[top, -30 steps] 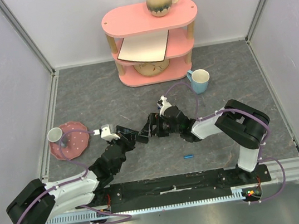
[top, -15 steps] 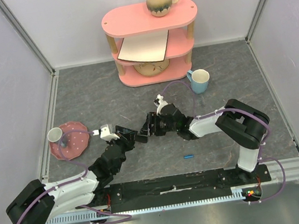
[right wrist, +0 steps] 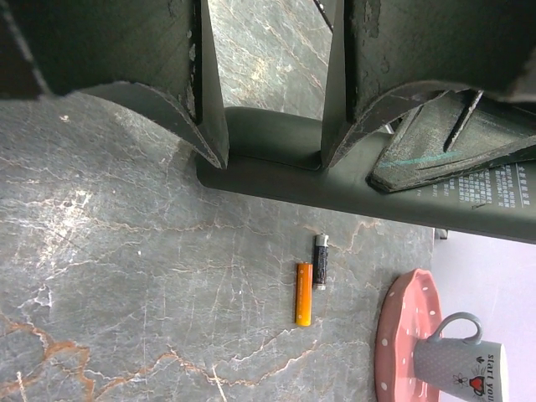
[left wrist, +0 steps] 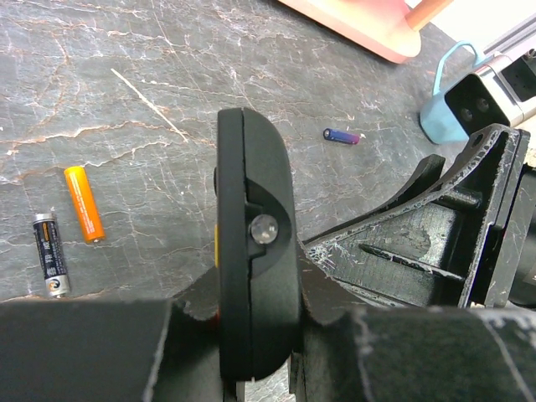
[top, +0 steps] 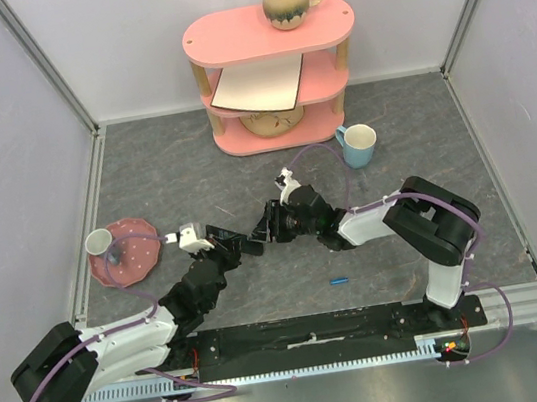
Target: Load the batteries into the remote control
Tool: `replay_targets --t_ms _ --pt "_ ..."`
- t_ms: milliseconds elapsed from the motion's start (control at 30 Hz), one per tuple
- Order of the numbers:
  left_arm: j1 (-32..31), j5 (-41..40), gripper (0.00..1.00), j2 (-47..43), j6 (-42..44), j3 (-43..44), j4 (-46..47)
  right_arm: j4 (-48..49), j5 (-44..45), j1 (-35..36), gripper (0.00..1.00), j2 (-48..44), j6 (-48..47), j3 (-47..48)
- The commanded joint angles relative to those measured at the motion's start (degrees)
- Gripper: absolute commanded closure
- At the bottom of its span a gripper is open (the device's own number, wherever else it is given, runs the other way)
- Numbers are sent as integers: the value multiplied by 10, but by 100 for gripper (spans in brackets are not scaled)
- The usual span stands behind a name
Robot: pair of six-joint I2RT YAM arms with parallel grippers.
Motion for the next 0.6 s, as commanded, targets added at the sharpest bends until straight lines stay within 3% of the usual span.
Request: replay_targets --t_ms 0,67,100,233,567 --pt "-5 7 98 11 26 0 -63 -97 36 1 46 42 -22 -13" --pt "-5 6 98 12 26 0 -63 -91 35 1 44 39 -21 -16" --pt "-4 7 98 12 26 1 -63 -87 36 1 35 36 -13 -19" --pt "-5 6 98 14 24 0 -66 -65 48 0 20 13 4 -36" --pt "-5 5 98 5 21 -3 -74 -18 69 -1 15 -56 26 -61"
